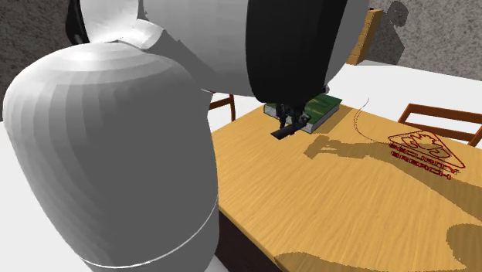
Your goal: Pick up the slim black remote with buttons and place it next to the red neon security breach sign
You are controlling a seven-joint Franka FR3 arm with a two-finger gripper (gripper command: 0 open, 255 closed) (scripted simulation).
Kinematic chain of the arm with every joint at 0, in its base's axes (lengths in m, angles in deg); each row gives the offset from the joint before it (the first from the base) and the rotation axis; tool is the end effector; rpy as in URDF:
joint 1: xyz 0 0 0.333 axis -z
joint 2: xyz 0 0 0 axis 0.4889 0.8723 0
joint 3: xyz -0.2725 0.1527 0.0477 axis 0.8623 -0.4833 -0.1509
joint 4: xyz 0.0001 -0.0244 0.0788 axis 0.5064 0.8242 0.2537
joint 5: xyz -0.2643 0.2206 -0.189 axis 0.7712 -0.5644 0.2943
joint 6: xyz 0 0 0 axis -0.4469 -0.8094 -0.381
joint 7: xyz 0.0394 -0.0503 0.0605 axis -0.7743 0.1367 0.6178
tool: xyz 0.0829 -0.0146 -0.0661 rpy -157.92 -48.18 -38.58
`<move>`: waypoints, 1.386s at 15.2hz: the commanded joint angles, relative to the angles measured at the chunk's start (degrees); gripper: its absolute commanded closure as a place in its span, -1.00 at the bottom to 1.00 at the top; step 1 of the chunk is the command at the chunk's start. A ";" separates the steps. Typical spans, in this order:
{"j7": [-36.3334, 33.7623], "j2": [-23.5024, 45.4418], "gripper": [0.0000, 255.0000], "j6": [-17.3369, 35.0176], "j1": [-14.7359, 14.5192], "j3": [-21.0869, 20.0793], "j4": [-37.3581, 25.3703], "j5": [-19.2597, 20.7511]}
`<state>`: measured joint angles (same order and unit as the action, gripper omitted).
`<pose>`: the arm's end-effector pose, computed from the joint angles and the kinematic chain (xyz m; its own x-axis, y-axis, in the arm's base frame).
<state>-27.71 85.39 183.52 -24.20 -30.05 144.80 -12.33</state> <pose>0.5541 0.1001 0.4035 0.9862 -0.1653 -0.0096 -0.1655 -0.9828 -0.0817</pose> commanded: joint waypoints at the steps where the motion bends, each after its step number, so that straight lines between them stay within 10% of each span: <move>1: 1.57 3.00 1.00 -1.12 0.97 0.98 -3.93 0.85; 12: 8.86 21.34 1.00 -10.10 5.02 5.00 -30.42 3.86; 19: 12.89 39.22 1.00 -21.89 6.30 6.81 -59.79 5.29; 21: 12.95 39.25 1.00 -20.37 6.37 6.83 -58.28 5.28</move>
<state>-14.94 123.87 163.24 -17.88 -23.28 87.39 -7.09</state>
